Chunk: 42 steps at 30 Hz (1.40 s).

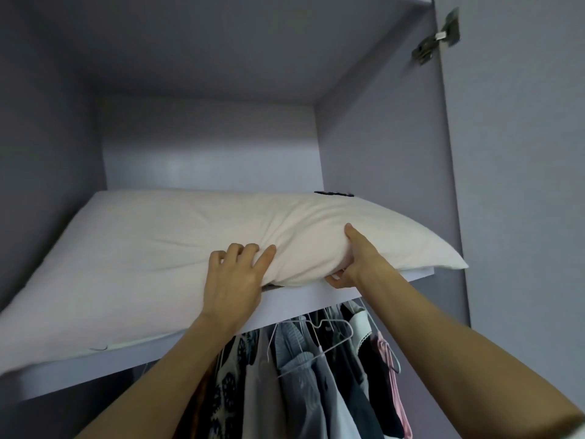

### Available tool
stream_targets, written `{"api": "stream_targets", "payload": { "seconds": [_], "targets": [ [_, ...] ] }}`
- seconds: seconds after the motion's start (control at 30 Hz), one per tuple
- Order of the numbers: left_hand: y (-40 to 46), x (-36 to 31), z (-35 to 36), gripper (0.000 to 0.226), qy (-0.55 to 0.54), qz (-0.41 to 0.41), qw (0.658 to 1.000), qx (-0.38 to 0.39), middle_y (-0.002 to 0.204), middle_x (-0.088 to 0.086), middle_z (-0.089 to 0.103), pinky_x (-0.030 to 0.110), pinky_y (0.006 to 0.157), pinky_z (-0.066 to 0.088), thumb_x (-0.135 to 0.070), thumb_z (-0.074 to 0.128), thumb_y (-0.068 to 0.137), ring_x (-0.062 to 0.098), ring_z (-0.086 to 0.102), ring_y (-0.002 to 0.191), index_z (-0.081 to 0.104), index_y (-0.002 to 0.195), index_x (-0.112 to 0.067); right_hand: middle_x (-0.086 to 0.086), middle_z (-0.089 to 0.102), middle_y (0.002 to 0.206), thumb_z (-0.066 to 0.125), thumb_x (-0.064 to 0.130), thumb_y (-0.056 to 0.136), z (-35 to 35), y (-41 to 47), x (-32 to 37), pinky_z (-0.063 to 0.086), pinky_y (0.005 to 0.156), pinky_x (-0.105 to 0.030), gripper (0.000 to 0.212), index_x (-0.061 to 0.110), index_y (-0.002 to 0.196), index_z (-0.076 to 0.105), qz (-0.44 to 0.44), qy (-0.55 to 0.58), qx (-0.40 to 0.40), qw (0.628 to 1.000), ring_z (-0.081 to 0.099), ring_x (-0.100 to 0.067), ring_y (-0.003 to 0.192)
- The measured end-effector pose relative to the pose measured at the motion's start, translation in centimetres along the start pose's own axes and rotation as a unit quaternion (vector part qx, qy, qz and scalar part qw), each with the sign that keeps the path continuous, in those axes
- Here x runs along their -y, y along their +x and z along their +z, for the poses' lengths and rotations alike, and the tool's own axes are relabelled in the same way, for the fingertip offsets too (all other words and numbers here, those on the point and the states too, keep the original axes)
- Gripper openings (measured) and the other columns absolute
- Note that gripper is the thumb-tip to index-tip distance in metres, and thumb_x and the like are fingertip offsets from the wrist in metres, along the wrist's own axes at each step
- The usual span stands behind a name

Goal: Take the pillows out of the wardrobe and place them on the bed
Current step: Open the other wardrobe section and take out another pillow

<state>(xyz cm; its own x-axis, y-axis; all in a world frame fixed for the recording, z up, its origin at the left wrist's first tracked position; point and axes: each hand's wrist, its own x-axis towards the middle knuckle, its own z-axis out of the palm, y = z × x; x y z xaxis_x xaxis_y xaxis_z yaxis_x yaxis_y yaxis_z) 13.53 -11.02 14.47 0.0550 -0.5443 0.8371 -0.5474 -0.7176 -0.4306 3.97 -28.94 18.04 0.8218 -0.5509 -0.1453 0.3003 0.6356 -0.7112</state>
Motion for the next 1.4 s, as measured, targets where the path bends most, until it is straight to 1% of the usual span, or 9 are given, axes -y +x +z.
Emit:
{"api": "stream_targets", "payload": {
  "seconds": [0.17,0.37,0.5,0.57,0.7,0.83,1.03,1.2,1.4],
  "targets": [
    [1.6,0.4,-0.7,0.074,-0.017,0.003,0.998,-0.065,0.089,0.013,0.063,0.036,0.055,0.042,0.011,0.070,0.043,0.031,0.056,0.070,0.055,0.110,-0.017,-0.007,0.051,0.099,0.060,0.028,0.088,1.8,-1.6,1.7,0.044,0.099,-0.049,0.029,0.014,0.108,0.044,0.010,-0.036,0.061,0.997,0.047,-0.032,0.118],
    [3.9,1.0,-3.9,0.053,-0.050,-0.015,0.983,-0.177,0.089,0.018,0.061,0.035,0.055,0.038,0.008,0.045,0.061,0.027,0.039,0.075,0.062,0.106,-0.013,-0.012,0.065,0.094,0.057,0.031,0.090,1.5,-4.5,4.2,0.059,0.057,-0.043,0.033,0.004,0.110,0.054,-0.186,-0.208,0.060,0.959,0.065,-0.028,0.076],
    [0.4,-2.4,-4.7,0.058,-0.057,-0.003,0.977,-0.206,0.087,0.017,0.062,0.033,0.053,0.035,0.014,0.044,0.061,0.025,0.042,0.070,0.058,0.109,-0.014,-0.009,0.070,0.077,0.041,0.056,0.088,-4.2,-6.9,4.6,0.047,0.067,-0.032,0.055,0.010,0.060,0.053,-0.434,-0.723,-0.182,0.505,0.064,-0.031,0.075],
    [-1.6,-4.9,-5.1,0.056,-0.058,0.015,0.985,-0.160,0.086,0.013,0.061,0.033,0.053,0.036,0.010,0.041,0.062,0.024,0.042,0.069,0.056,0.109,-0.017,-0.011,0.068,0.071,0.042,0.048,0.088,-6.3,-7.0,3.5,0.038,0.059,-0.029,0.047,0.011,0.060,0.052,-0.515,-0.731,-0.215,0.393,0.062,-0.032,0.070],
    [-2.2,-6.0,-6.5,0.059,-0.107,-0.006,0.993,-0.042,0.078,0.006,0.053,0.031,0.049,0.037,-0.002,0.069,0.045,0.022,0.047,0.062,0.058,0.101,-0.017,-0.011,0.062,0.102,0.032,0.054,0.079,-7.7,-4.9,0.9,0.045,0.083,-0.046,0.054,0.013,0.099,0.061,-0.590,-0.697,-0.063,0.402,0.057,-0.032,0.097],
    [-3.4,-5.4,-7.1,0.059,-0.122,0.063,0.990,0.042,0.075,0.004,0.053,0.023,0.042,0.033,-0.021,0.077,0.042,0.019,0.049,0.056,0.062,0.099,-0.015,-0.002,0.006,0.157,0.045,0.068,0.078,-6.1,-4.2,0.9,0.007,0.115,-0.056,0.088,0.032,0.147,0.005,-0.443,-0.776,0.107,0.437,0.003,-0.022,0.144],
    [-5.0,-4.4,-6.5,0.041,-0.150,0.057,0.984,0.077,0.079,-0.004,0.057,0.028,0.059,0.042,-0.055,0.048,0.073,0.016,0.056,0.070,0.065,0.095,-0.025,-0.002,0.012,0.152,0.030,0.084,0.057,-8.0,-2.3,-2.6,0.005,0.114,-0.053,0.104,0.036,0.145,0.006,-0.459,-0.804,0.106,0.363,0.004,-0.022,0.141],
    [0.4,-1.3,-6.1,0.052,-0.039,-0.097,0.995,0.006,0.105,0.009,0.060,0.041,0.078,0.037,-0.048,0.039,0.073,0.030,0.054,0.096,0.061,0.107,-0.018,0.006,0.050,0.117,0.029,0.070,0.074,-8.0,-1.9,-2.3,0.024,0.093,-0.030,0.063,0.028,0.114,0.053,-0.554,-0.685,0.064,0.468,0.042,-0.015,0.114],
    [5.9,-0.4,-6.0,0.050,0.016,-0.121,0.991,-0.059,0.123,0.013,0.054,0.045,0.091,0.020,-0.044,0.044,0.078,0.031,0.042,0.115,0.054,0.118,-0.016,-0.003,0.052,0.114,0.042,0.054,0.081,-4.9,-0.3,-1.6,0.027,0.093,-0.037,0.047,0.022,0.114,0.051,-0.668,-0.594,-0.019,0.447,0.044,-0.020,0.110]
  ]
}}
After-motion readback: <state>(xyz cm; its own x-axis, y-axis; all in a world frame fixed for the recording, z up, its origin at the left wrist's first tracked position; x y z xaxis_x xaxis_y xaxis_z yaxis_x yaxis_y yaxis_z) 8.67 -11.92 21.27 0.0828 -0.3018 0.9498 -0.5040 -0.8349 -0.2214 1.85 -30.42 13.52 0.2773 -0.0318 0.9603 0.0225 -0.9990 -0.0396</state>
